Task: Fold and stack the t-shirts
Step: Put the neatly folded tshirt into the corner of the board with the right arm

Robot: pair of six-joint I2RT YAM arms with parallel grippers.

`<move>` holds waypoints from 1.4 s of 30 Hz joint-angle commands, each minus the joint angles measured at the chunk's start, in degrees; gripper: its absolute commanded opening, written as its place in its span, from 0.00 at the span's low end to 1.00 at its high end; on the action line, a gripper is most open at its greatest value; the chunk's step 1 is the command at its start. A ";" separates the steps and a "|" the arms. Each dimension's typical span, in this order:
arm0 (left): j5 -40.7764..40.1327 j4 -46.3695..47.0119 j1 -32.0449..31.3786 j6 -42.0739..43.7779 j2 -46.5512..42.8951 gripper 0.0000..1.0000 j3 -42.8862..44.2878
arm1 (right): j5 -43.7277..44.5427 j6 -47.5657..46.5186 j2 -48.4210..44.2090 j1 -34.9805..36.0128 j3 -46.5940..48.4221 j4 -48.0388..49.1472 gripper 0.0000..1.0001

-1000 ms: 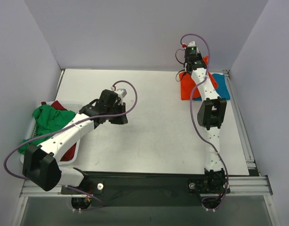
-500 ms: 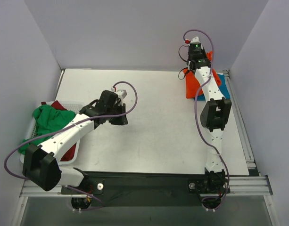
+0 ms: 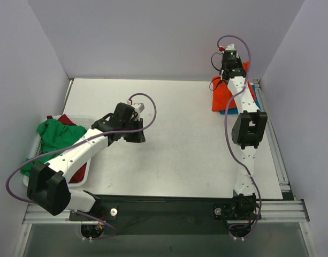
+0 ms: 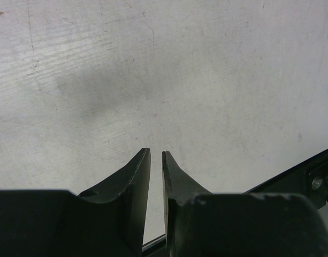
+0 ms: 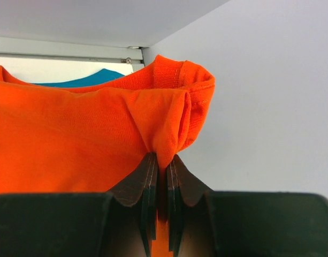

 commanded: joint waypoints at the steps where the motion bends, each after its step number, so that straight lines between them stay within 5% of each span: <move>1: 1.20 1.13 0.48 1.03 0.30 0.26 0.08 | 0.68 -0.67 -3.89 -1.52 0.20 3.89 0.00; 20: 1.46 0.95 0.48 1.21 1.53 0.26 -0.10 | -2.92 2.58 5.34 -6.80 2.13 5.92 0.00; 23: 1.81 1.13 0.48 1.12 1.70 0.26 -0.18 | -2.14 3.81 6.13 -7.06 2.05 6.53 0.44; 24: 2.07 1.21 0.48 1.12 1.70 0.26 -0.10 | -1.70 3.99 5.87 -6.80 1.53 6.62 0.75; 25: 2.16 1.21 0.57 1.03 1.44 0.26 -0.10 | -1.00 4.16 4.74 -6.36 1.09 7.66 0.93; 26: 2.34 1.39 0.57 0.94 1.26 0.27 -0.18 | -0.29 4.25 4.12 -5.23 0.73 8.02 1.00; 33: 2.87 2.27 1.01 -0.46 -1.20 0.29 -0.54 | 4.10 7.67 -5.72 3.47 -6.90 8.03 1.00; 42: 0.23 2.27 1.19 -2.04 -5.23 0.30 -1.24 | 0.25 31.91 -31.90 13.85 -38.96 3.37 1.00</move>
